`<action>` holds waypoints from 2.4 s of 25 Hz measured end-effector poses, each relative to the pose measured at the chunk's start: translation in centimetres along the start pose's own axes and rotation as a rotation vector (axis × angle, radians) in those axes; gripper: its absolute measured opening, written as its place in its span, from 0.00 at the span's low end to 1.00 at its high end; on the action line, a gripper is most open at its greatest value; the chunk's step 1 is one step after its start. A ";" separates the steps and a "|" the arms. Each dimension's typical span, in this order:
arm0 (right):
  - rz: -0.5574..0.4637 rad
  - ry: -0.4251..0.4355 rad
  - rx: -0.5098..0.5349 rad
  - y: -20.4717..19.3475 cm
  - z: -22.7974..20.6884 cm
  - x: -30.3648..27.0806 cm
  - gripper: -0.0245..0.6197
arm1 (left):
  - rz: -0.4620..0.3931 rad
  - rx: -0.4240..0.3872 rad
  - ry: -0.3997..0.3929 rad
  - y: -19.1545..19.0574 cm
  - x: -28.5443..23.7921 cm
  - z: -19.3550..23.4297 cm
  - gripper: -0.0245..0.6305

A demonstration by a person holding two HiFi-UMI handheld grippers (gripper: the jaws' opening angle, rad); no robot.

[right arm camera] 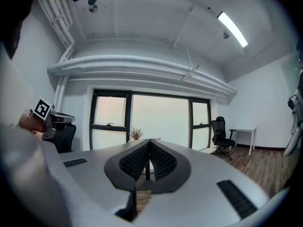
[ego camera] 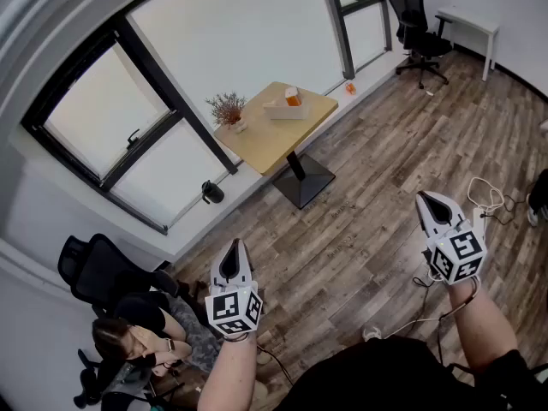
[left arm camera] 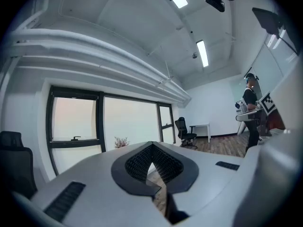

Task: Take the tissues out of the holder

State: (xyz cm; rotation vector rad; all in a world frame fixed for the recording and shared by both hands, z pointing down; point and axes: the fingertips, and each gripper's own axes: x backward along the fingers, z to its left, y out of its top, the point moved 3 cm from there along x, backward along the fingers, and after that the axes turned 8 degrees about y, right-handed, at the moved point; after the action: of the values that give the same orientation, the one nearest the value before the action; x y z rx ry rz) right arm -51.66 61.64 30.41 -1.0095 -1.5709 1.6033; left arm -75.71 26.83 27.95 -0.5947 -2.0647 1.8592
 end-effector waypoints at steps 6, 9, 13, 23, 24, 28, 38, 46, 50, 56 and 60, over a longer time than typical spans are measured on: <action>-0.007 0.010 -0.001 0.0 -2.1 -1.3 0.05 | -0.017 -0.007 0.008 1.2 -2.3 -1.4 0.04; -0.021 0.020 -0.014 -0.3 -3.5 -1.4 0.05 | -0.012 -0.018 0.013 1.1 -2.9 -2.6 0.04; -0.025 0.009 -0.049 -1.3 -5.8 -1.5 0.05 | -0.009 -0.029 0.036 0.7 -3.3 -3.5 0.04; 0.034 -0.044 -0.108 -4.5 -10.5 -4.3 0.05 | 0.023 -0.050 0.044 -0.9 -9.4 -3.8 0.04; 0.041 -0.049 -0.105 -4.5 -10.9 -4.8 0.05 | 0.023 -0.050 0.038 -0.9 -10.4 -3.8 0.04; 0.054 -0.075 -0.087 -3.9 -12.7 -6.4 0.05 | 0.025 -0.052 -0.002 -0.7 -14.5 -4.9 0.04; 0.103 -0.187 -0.075 -2.8 -17.2 -13.5 0.05 | -0.018 -0.076 -0.118 0.4 -27.3 -5.9 0.04; 0.115 -0.246 -0.058 -2.2 -19.6 -21.4 0.05 | -0.026 -0.081 -0.179 -1.0 -36.5 -4.6 0.04; 0.092 -0.272 -0.070 -1.5 -20.5 -23.9 0.05 | -0.032 -0.077 -0.192 -0.6 -40.6 -4.2 0.04; 0.106 -0.277 -0.055 -1.2 -22.5 -26.1 0.05 | -0.042 -0.059 -0.222 0.2 -44.9 -5.7 0.04; 0.100 -0.266 -0.058 -1.4 -25.3 -29.0 0.05 | -0.053 -0.058 -0.203 0.6 -47.7 -6.4 0.04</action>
State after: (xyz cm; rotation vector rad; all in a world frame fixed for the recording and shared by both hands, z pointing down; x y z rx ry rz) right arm -15.71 48.47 34.47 -0.9476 -1.7753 1.8316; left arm -31.05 9.04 30.68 -0.3737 -2.2453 1.9047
